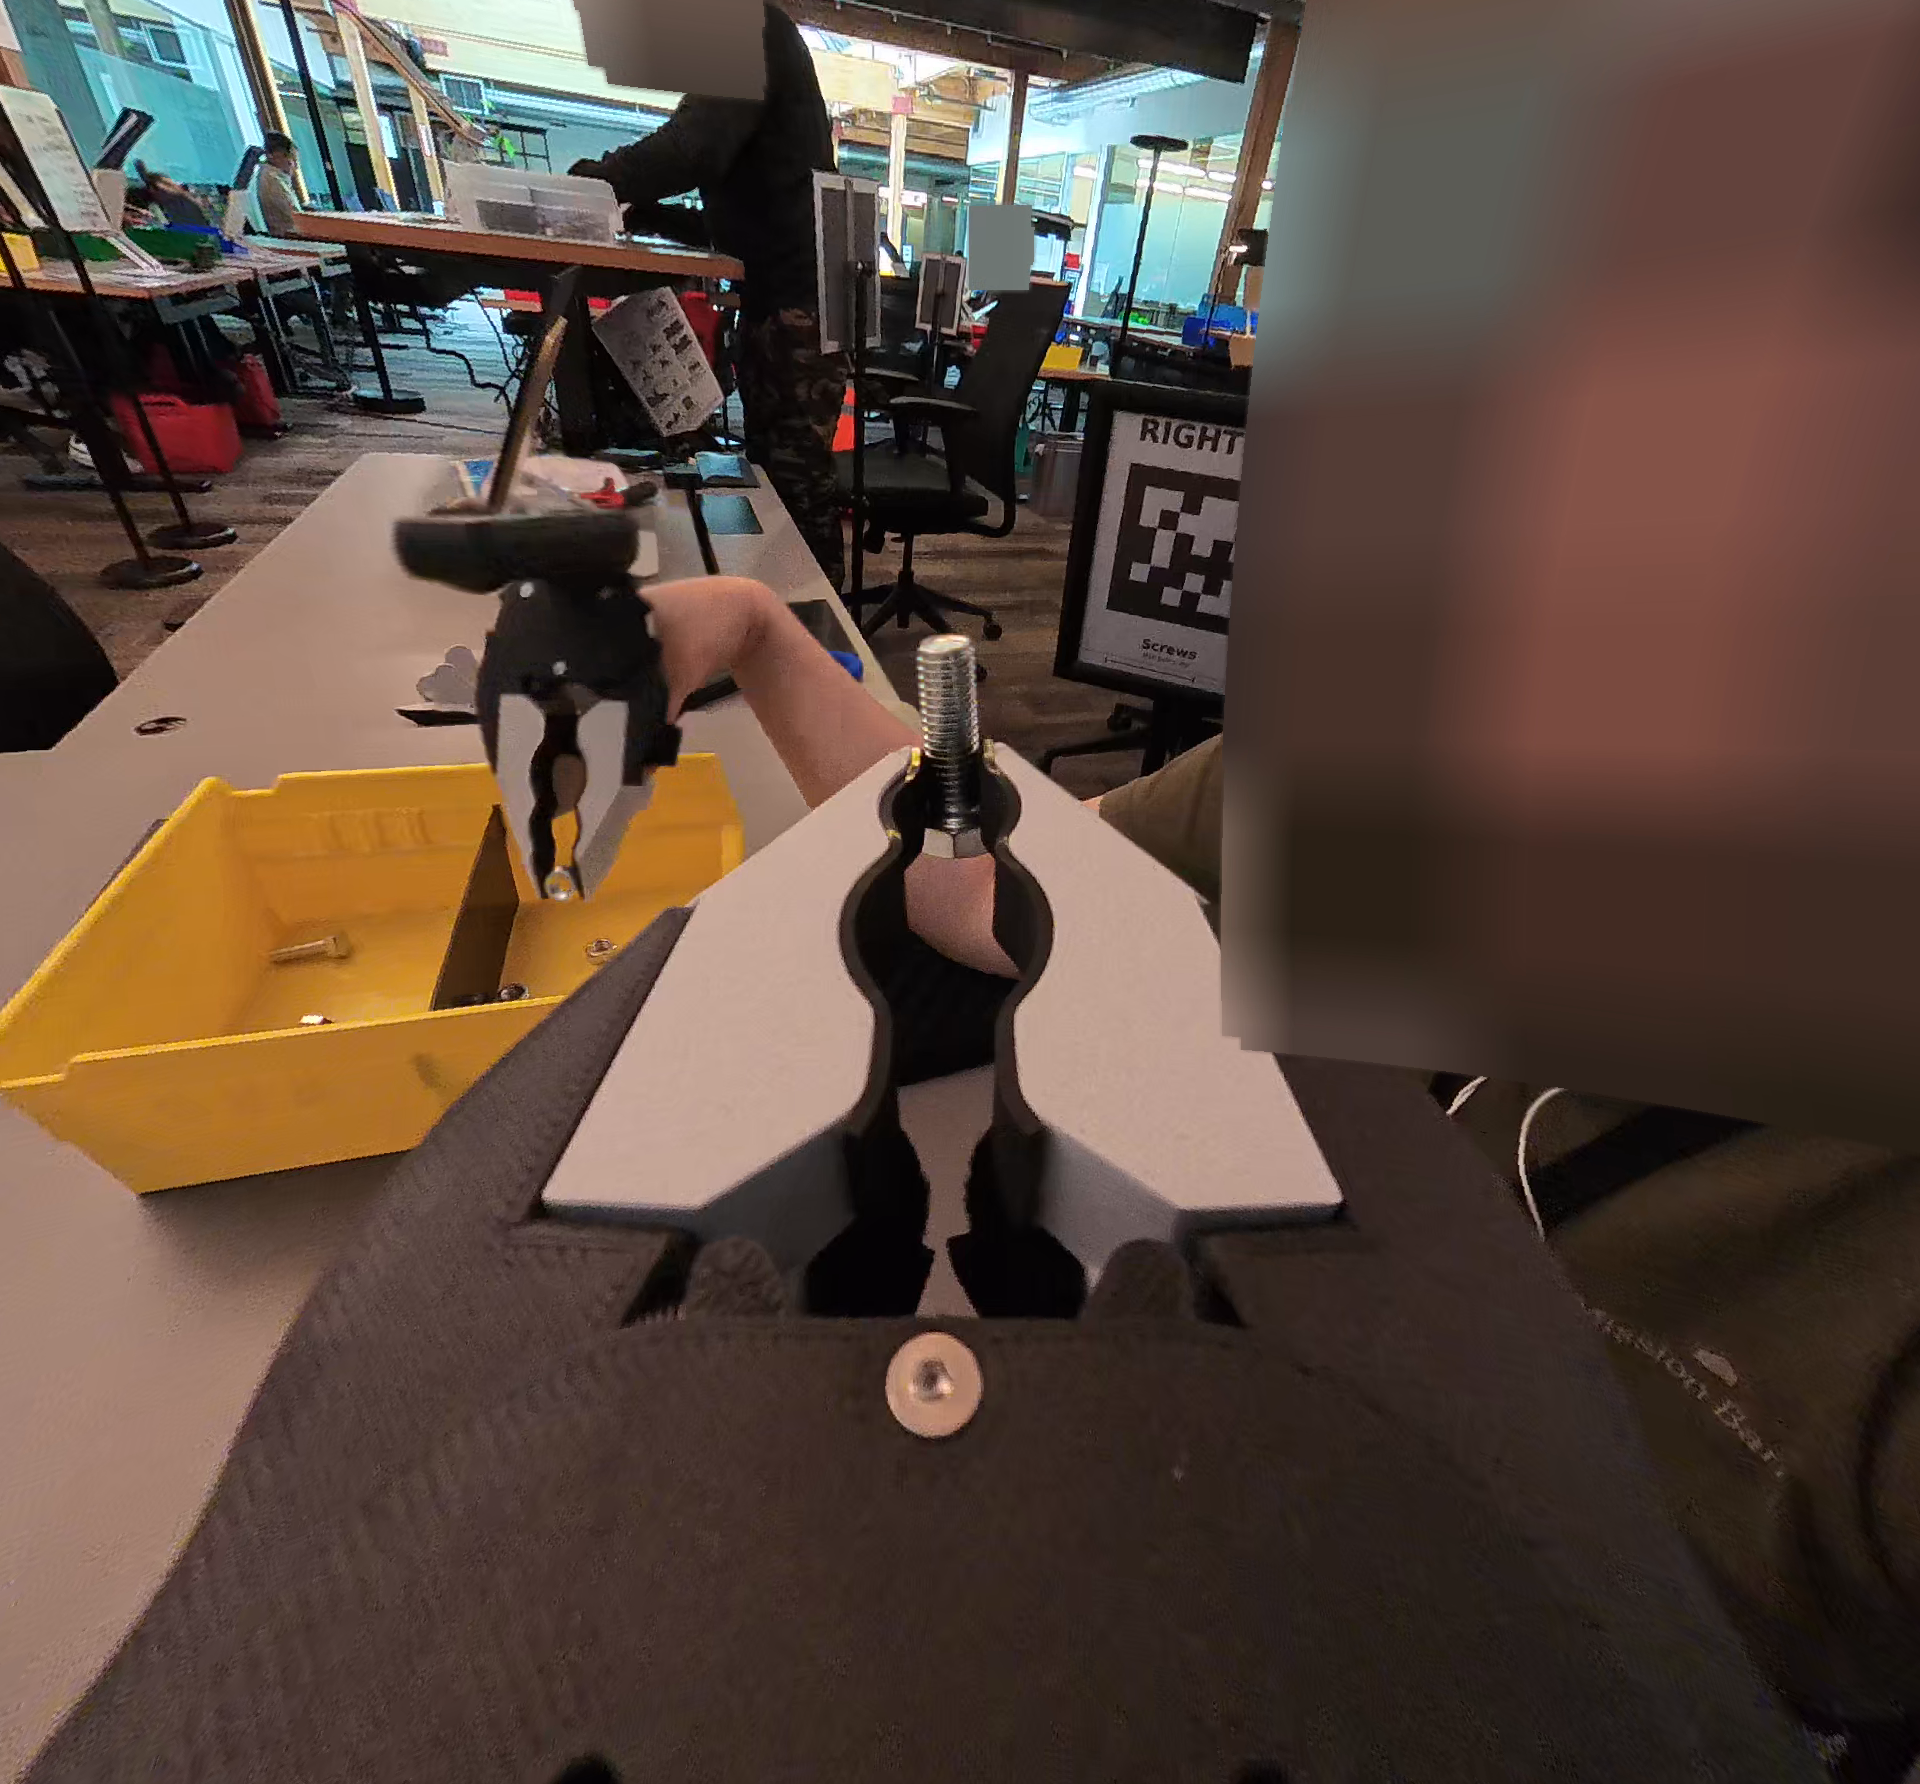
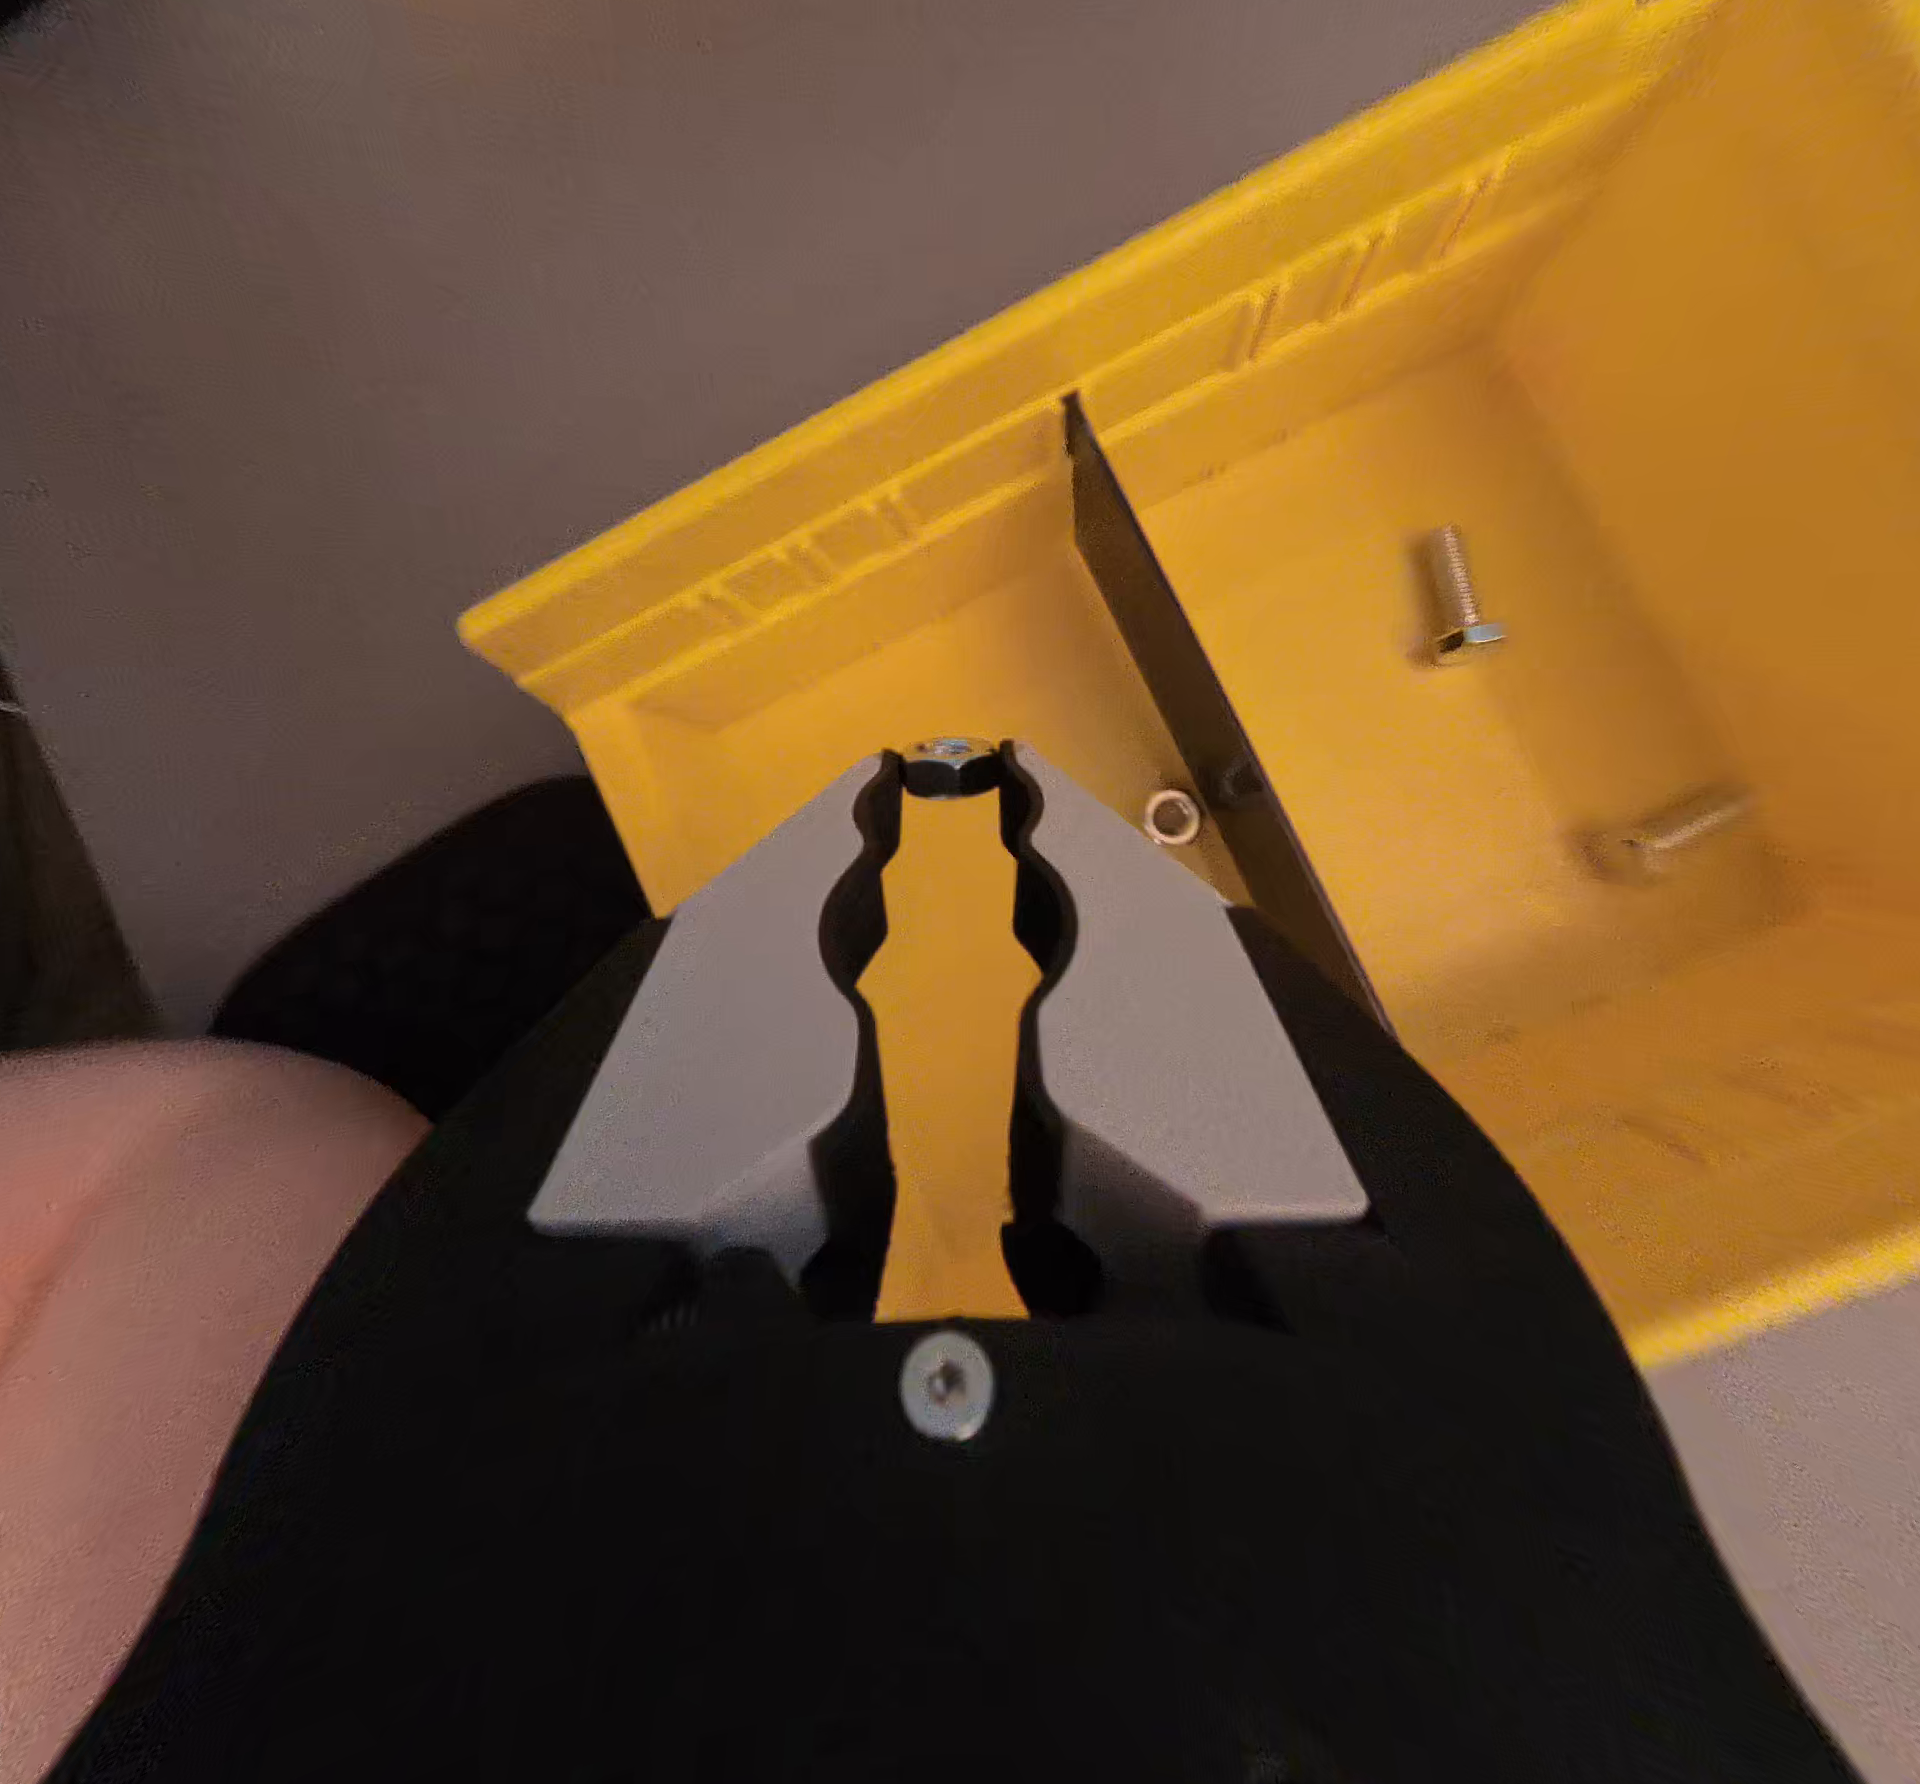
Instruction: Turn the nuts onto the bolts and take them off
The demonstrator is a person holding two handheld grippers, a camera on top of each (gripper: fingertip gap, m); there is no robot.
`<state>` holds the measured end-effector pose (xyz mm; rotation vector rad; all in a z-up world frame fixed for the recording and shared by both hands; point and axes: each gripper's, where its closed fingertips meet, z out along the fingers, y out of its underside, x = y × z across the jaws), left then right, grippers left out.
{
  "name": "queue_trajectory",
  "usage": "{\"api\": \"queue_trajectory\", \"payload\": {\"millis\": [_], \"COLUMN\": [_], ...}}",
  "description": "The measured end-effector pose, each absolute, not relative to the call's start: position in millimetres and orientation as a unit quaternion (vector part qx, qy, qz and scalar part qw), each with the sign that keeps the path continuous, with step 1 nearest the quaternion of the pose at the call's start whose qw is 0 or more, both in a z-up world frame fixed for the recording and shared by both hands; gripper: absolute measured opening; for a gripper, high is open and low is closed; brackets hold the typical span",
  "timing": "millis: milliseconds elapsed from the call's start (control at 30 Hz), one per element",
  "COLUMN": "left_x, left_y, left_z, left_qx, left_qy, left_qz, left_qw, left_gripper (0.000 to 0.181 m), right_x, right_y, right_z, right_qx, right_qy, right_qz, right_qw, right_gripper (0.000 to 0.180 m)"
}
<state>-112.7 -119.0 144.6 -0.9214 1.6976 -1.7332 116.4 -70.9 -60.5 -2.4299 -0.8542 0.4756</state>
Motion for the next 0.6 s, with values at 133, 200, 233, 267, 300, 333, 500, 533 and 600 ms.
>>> {"api": "queue_trajectory", "payload": {"millis": [133, 200, 233, 267, 300, 333, 500, 533, 600], "left_x": [-112.9, -112.4, -112.1, -111.1, -109.6, -107.5, -86.3, -82.6, -78.1], "left_y": [-120.7, -121.7, -121.8, -121.4, -120.3, -118.6, -99.3, -95.8, -92.2], "left_z": [141.8, 139.8, 138.8, 137.9, 136.8, 135.3, 111.4, 106.4, 101.4], "left_qx": [-0.34, -0.339, -0.339, -0.341, -0.344, -0.349, -0.413, -0.424, -0.436], "left_qy": [0.641, 0.647, 0.649, 0.65, 0.649, 0.647, 0.644, 0.644, 0.641], "left_qz": [-0.629, -0.622, -0.62, -0.618, -0.617, -0.616, -0.575, -0.566, -0.561], "left_qw": [0.279, 0.281, 0.282, 0.282, 0.282, 0.283, 0.291, 0.292, 0.291], "left_gripper": [0.007, 0.008, 0.008, 0.008, 0.008, 0.008, 0.007, 0.007, 0.007], "right_x": [118.1, 119.8, 121.5, 122.7, 120.5, 114.7, 31.1, 11.5, -18.7], "right_y": [-62.6, -63.9, -61.3, -57.8, -53.2, -47.0, -53.0, -67.4, -95.1], "right_z": [-86.6, -85.0, -79.5, -70.1, -56.1, -36.4, 119.0, 146.6, 179.0], "right_qx": [-0.899, -0.9, -0.898, -0.892, -0.879, -0.857, -0.608, -0.545, -0.45], "right_qy": [-0.311, -0.303, -0.3, -0.301, -0.31, -0.327, -0.41, -0.416, -0.427], "right_qz": [0.207, 0.214, 0.213, 0.208, 0.202, 0.193, 0.249, 0.3, 0.405], "right_qw": [0.229, 0.228, 0.241, 0.265, 0.3, 0.349, 0.632, 0.663, 0.671], "right_gripper": [0.023, 0.029, 0.032, 0.033, 0.034, 0.037, 0.04, 0.039, 0.034]}}
